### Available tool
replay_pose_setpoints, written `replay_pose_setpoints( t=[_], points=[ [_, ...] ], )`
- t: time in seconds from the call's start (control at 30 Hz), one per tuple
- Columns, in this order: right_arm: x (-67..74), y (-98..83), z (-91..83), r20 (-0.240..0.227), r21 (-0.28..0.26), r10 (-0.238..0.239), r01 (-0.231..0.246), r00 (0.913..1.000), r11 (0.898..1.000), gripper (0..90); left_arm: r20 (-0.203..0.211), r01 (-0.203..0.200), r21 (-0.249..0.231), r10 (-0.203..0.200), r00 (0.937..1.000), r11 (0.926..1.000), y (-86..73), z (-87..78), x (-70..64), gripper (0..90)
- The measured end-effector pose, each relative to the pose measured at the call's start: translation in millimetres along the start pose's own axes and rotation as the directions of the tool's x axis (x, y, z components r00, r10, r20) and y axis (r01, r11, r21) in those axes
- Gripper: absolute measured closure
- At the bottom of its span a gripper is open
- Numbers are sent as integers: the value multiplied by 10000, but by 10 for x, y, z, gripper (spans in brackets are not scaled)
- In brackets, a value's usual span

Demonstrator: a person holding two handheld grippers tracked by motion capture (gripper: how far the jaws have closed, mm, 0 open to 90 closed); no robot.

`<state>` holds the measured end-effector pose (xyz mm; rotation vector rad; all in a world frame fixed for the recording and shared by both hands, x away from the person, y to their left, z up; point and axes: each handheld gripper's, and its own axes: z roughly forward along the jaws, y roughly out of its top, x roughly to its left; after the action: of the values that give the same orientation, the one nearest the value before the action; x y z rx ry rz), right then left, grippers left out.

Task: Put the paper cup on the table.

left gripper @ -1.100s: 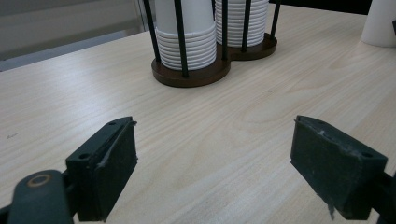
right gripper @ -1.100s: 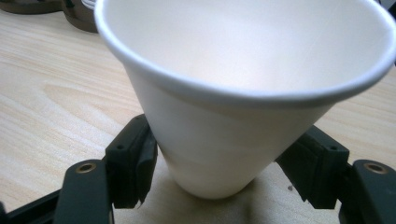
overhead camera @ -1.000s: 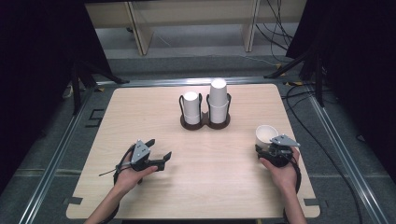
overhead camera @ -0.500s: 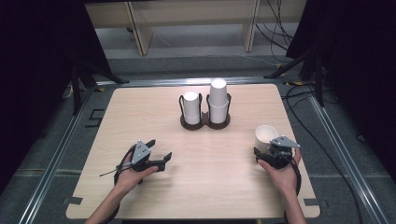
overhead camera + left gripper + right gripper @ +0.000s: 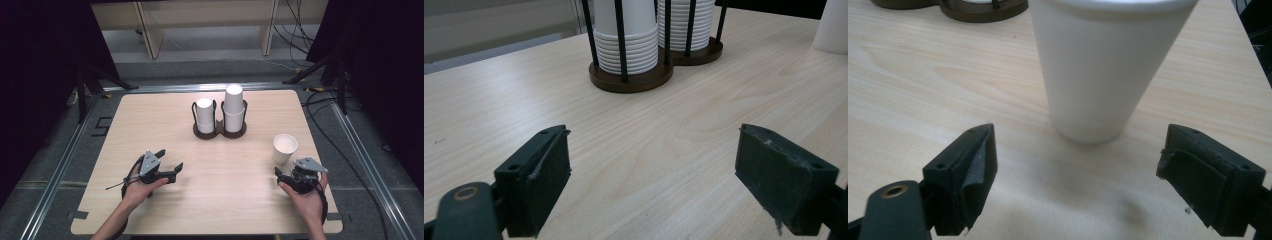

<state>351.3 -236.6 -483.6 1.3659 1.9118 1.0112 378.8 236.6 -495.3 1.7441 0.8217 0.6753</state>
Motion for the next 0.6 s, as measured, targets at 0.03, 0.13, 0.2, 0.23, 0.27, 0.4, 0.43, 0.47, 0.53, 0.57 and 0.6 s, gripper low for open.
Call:
replay_pose_setpoints(
  t=[0.03, 0.13, 0.2, 0.23, 0.27, 0.4, 0.43, 0.47, 0.53, 0.57, 0.6],
  points=[
    [10, -20, -35, -11, -72, 45, -45, 10000, 10000, 155, -7, -12, -7, 12, 10000, 10000, 0, 0, 0, 139],
    [45, -71, -127, 29, -237, 271, -271, 9996, 9994, 154, -40, 53, -1, -53, 10000, 10000, -2, -6, -4, 139],
    [67, -113, -194, 35, -385, 160, -158, 9999, 9991, 154, -38, 39, -21, -39, 10000, 10000, -2, -6, -3, 139],
    [95, -134, -220, -128, -409, 398, -403, 9991, 9984, 155, -21, -5, -24, 5, 10000, 10000, -1, -5, -1, 139],
    [102, -152, -245, -96, -507, 275, -279, 9996, 9983, 155, -21, -28, -63, 28, 10000, 10000, -2, -3, -2, 139],
    [143, -215, -346, 16, -861, 524, -521, 9986, 9949, 154, -19, -24, -30, 24, 10000, 10000, -2, -5, -7, 139],
    [147, -229, -374, -85, -994, 580, -586, 9983, 9933, 153, -22, -21, -18, 21, 10000, 10000, -2, -5, -7, 140],
    [144, -239, -384, 27, -1177, 476, -470, 9989, 9919, 153, -48, 39, 12, -39, 10000, 10000, -3, -7, -11, 140],
    [140, -258, -416, 113, -1317, 481, -462, 9988, 9902, 153, 5, -34, 63, 34, 10000, 10000, 1, -2, -2, 139],
    [156, -264, -411, -51, -1462, 754, -753, 9971, 9864, 153, -3, -30, 59, 30, 10000, 10000, 1, -1, -2, 139],
    [143, -260, -421, -6, -1436, 573, -568, 9984, 9880, 153, -108, 39, 238, -36, 9999, 9997, 3, -17, -10, 139]
  ],
)
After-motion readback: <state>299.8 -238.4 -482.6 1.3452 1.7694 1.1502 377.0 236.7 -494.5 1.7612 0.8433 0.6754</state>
